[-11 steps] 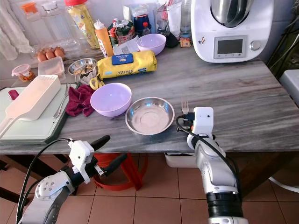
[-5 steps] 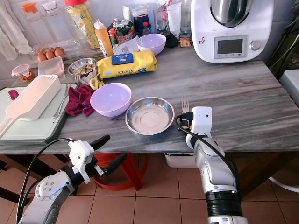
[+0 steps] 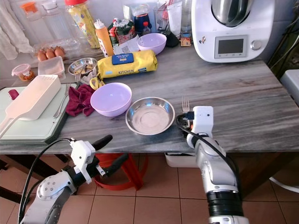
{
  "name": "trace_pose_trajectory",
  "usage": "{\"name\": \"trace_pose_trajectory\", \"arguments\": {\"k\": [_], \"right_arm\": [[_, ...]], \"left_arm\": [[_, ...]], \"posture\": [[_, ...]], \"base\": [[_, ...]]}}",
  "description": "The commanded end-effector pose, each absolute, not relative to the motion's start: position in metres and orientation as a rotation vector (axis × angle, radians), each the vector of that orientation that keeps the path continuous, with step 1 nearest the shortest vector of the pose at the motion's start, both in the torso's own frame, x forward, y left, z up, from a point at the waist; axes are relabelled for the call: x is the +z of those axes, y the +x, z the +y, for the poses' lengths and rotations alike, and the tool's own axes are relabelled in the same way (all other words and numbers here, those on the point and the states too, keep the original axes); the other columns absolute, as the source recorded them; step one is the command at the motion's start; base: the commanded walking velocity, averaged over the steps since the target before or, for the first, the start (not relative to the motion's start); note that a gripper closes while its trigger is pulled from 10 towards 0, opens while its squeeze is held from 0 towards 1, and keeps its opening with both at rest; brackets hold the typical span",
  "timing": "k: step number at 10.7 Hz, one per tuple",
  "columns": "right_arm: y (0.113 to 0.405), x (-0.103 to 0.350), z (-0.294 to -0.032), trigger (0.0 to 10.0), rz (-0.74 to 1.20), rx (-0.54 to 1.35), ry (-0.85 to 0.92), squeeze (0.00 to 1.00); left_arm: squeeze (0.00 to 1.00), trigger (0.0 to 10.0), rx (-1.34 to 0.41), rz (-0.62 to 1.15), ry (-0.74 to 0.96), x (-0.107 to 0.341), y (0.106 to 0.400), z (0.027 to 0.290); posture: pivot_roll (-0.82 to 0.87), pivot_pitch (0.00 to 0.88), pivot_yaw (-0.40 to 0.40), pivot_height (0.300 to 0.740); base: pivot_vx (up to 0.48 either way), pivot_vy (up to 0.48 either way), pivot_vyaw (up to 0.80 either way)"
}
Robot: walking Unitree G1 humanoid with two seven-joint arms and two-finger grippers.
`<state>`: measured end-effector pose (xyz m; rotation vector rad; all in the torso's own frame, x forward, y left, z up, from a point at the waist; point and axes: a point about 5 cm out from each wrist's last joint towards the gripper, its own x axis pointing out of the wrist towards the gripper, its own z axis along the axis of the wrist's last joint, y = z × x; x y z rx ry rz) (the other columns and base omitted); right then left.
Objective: Setting the table
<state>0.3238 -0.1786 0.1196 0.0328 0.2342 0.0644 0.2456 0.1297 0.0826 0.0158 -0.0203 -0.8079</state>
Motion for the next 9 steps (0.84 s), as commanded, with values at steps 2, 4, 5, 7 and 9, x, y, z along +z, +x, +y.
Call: {"name": "trace_pose_trajectory", "arguments": {"k": [2,4,5,7,9], "right_arm": [[0.321,0.135,-0.187,10.0,0.127,0.005,0.052,1.00],[0.320,0.156,-0.194,10.0,-0.017,-0.031,0.089,1.00],[0.319,0.170,-0.194,10.0,-0.094,-0.039,0.100,1.00],[0.311,0.189,-0.192,10.0,-0.214,-0.074,0.023,1.00],[0.301,0.184,-0.191,10.0,-0.233,-0.120,-0.032,1.00]], "left_arm": [[0.00,10.0,-0.796,-0.035,0.018,0.089,0.244,0.129],[0.00,10.0,-0.794,-0.055,0.015,0.096,0.249,0.124],[0.00,10.0,-0.787,-0.069,0.017,0.100,0.251,0.122],[0.00,10.0,-0.766,-0.100,0.012,0.110,0.258,0.120],[0.00,10.0,-0.708,-0.127,-0.002,0.118,0.264,0.122]], "posture": [[-0.14,0.074,0.132,0.740],[-0.14,0.061,0.130,0.740],[-0.14,0.055,0.129,0.740],[-0.14,0.048,0.123,0.740],[-0.13,0.048,0.110,0.740]], "base": [[0.000,0.000,0.00],[0.000,0.000,0.00],[0.000,0.000,0.00],[0.000,0.000,0.00],[0.000,0.000,0.00]]}}
